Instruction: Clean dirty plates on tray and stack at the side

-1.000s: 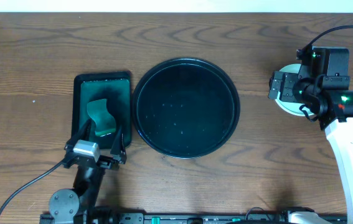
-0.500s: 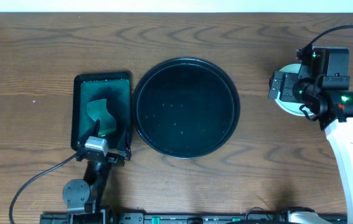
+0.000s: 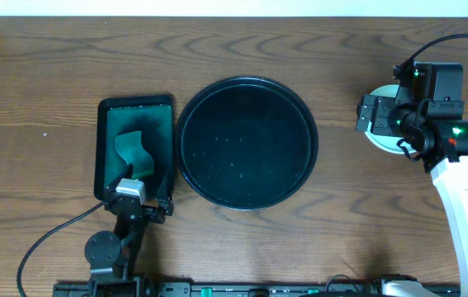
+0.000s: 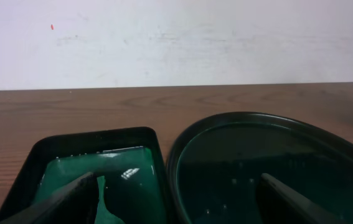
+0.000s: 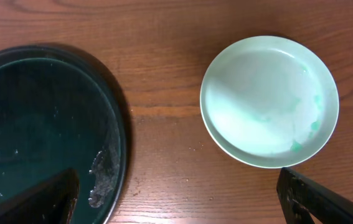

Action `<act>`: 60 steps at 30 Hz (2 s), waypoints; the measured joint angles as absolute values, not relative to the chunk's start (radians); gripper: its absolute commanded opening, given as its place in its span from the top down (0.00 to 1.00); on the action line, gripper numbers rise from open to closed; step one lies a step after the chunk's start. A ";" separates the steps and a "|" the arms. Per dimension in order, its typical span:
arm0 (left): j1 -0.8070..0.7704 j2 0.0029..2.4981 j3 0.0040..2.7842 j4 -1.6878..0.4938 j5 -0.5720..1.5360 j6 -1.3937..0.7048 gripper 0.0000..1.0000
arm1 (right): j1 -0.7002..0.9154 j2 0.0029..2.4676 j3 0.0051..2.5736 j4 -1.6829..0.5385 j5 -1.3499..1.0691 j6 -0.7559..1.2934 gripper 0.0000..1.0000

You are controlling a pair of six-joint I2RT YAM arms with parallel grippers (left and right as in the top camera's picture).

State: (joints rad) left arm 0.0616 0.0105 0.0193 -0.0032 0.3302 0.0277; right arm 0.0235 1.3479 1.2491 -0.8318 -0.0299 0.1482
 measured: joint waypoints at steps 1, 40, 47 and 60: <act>0.062 0.010 0.019 -0.003 0.330 0.028 0.20 | 0.023 1.348 1.249 -0.831 -0.030 0.148 0.01; 0.062 0.010 0.019 -0.004 0.330 0.028 0.20 | 0.023 1.087 1.248 -0.830 0.060 0.147 0.01; 0.062 0.010 0.019 -0.004 0.330 0.031 0.20 | 0.023 0.775 1.247 -0.830 0.068 0.147 0.01; 0.062 0.010 0.020 -0.004 0.329 0.031 0.19 | 0.023 0.267 0.879 -0.622 0.051 0.219 0.01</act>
